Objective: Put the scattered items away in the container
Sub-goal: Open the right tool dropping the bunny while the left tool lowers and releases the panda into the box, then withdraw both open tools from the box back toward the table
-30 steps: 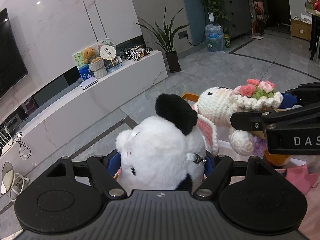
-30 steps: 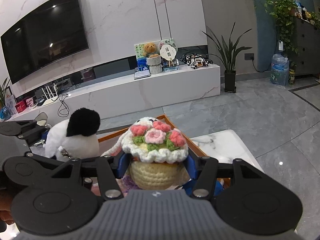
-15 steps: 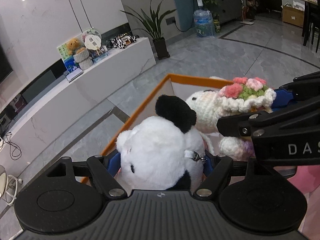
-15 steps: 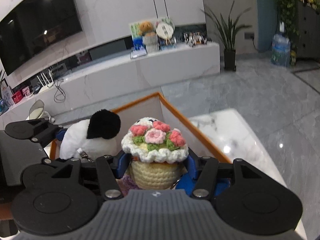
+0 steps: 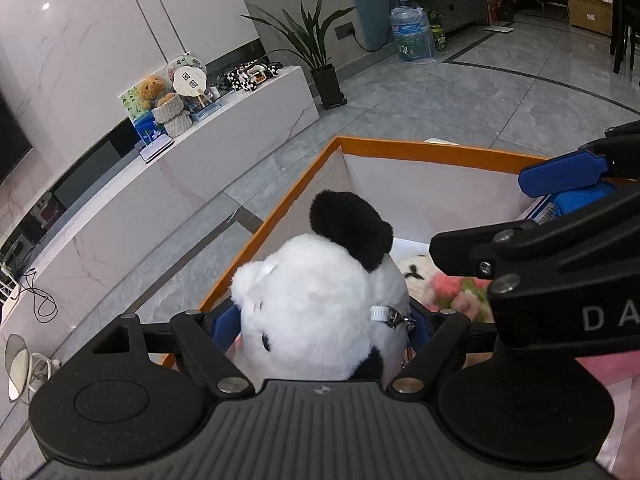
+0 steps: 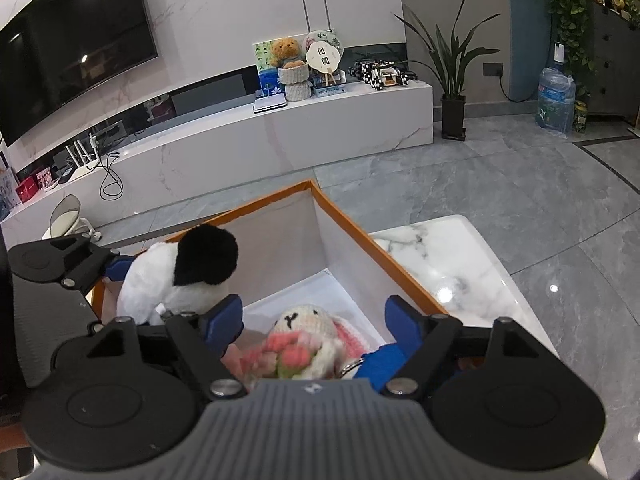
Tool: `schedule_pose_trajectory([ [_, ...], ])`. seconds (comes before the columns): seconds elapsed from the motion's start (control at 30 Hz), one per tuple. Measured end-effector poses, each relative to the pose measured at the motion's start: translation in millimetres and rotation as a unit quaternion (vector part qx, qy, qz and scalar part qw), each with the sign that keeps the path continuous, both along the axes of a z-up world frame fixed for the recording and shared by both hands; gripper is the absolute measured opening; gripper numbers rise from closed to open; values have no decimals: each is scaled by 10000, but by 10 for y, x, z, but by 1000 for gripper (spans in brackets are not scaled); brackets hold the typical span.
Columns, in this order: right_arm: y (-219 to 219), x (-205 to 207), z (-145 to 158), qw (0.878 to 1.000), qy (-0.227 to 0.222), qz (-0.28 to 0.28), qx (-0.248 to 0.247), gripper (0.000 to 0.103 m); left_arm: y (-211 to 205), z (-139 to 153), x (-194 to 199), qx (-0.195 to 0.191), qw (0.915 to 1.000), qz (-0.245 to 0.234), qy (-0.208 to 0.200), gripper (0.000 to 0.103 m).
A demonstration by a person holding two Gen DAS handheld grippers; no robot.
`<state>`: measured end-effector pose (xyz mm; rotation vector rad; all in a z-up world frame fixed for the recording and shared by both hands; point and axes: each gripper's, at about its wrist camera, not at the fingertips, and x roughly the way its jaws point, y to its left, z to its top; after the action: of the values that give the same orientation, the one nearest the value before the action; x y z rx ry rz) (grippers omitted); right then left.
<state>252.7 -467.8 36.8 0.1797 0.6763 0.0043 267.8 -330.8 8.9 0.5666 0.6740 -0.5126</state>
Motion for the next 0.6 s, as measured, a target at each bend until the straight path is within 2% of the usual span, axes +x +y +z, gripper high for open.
schedule_pose_trajectory([
  [0.6,-63,-72,193,9992,-344,-145,157,80,61,237,-62,-348,9990,90,-269,96],
])
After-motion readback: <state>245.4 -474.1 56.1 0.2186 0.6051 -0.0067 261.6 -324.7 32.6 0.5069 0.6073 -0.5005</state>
